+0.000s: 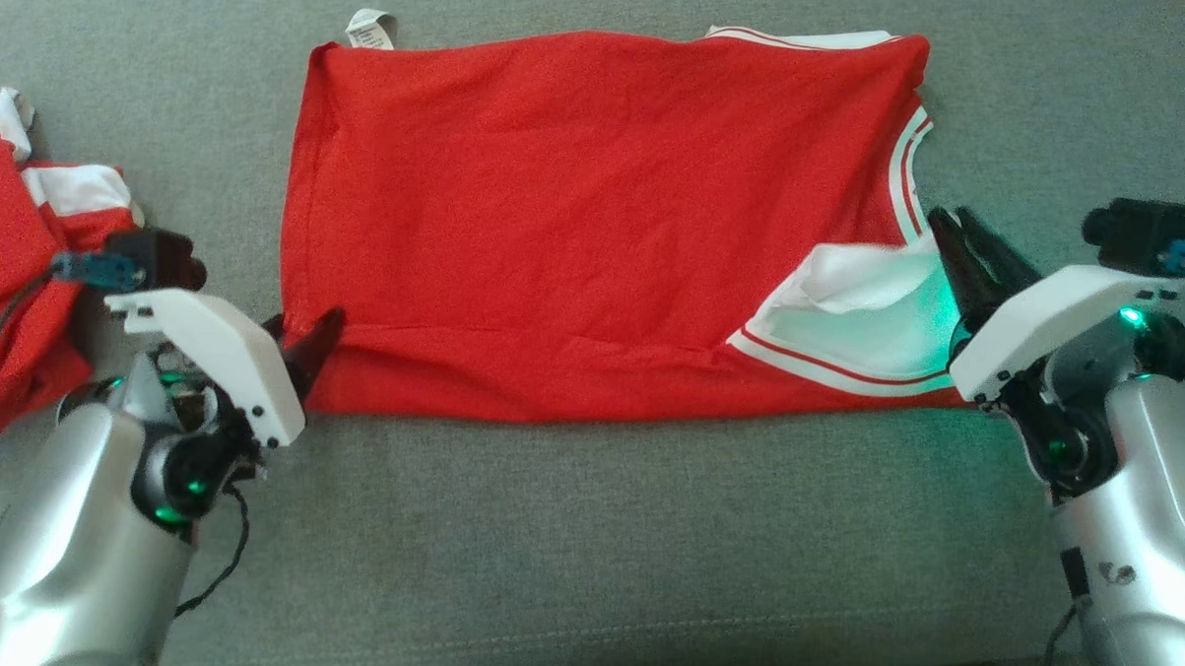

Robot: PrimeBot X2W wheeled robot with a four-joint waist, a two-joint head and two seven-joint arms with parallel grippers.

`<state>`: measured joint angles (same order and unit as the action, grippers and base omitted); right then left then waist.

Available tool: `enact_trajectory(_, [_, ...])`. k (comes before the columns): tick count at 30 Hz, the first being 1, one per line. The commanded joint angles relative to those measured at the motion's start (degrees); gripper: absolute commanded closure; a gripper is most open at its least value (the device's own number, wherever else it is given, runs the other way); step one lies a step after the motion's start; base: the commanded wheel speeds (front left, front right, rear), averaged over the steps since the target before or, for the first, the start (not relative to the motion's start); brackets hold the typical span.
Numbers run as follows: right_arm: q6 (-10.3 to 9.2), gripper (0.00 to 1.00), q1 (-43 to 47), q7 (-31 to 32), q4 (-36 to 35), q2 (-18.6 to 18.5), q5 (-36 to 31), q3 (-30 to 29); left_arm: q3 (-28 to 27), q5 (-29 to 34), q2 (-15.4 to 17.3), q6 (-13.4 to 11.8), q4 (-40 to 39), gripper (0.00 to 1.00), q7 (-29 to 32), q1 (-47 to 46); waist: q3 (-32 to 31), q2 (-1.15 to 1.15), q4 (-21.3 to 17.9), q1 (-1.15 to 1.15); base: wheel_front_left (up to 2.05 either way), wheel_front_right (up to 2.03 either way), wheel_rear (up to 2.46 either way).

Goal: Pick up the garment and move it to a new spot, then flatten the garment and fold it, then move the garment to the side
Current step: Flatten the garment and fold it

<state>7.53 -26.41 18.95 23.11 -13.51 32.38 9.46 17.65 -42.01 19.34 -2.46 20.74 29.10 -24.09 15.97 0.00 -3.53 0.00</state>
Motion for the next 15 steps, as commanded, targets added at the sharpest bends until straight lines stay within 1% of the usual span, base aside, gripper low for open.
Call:
enact_trajectory(1, [-0.04,0.00,-1.49,-5.04,-0.82,-0.80,0.22,1.22,-2.76,1.07,1.15,-0.06,-0.63,0.00,-3.37,-1.71,0.32,0.00,0.04,0.00,0.00,0.00,0.00])
enact_trajectory(4, [-0.04,0.00,-1.20,-13.38,-0.51,-1.22,-1.74,2.49,-2.83,4.27,0.24,-1.72,-0.45,0.00,-11.01,-0.15,0.47,0.00,0.01,0.00,0.00,0.00,0.00])
enact_trajectory(8, [-0.04,0.00,1.24,-22.74,-2.09,-1.79,-5.36,2.97,-3.27,9.37,-1.64,-5.75,-3.02,0.00,-23.79,3.10,-0.12,0.00,0.15,0.00,0.00,0.00,0.00])
enact_trajectory(11, [-0.04,0.00,4.28,-26.73,-4.50,-1.69,-7.93,1.98,-3.51,12.91,-2.83,-9.10,-6.39,0.00,-32.09,5.96,-1.17,0.00,0.22,0.00,0.00,0.00,0.00])
enact_trajectory(14, [-0.04,0.00,8.12,-27.90,-7.93,-1.06,-9.90,0.35,-2.94,17.22,-3.10,-12.58,-10.45,0.00,-38.35,8.79,-2.47,0.00,0.34,0.00,0.00,0.00,0.00])
enact_trajectory(15, [-0.04,0.00,9.61,-27.96,-9.43,-0.73,-10.46,-0.28,-2.66,18.34,-3.19,-13.39,-12.00,0.00,-39.82,9.72,-2.89,0.00,0.33,0.00,0.00,0.00,0.00])
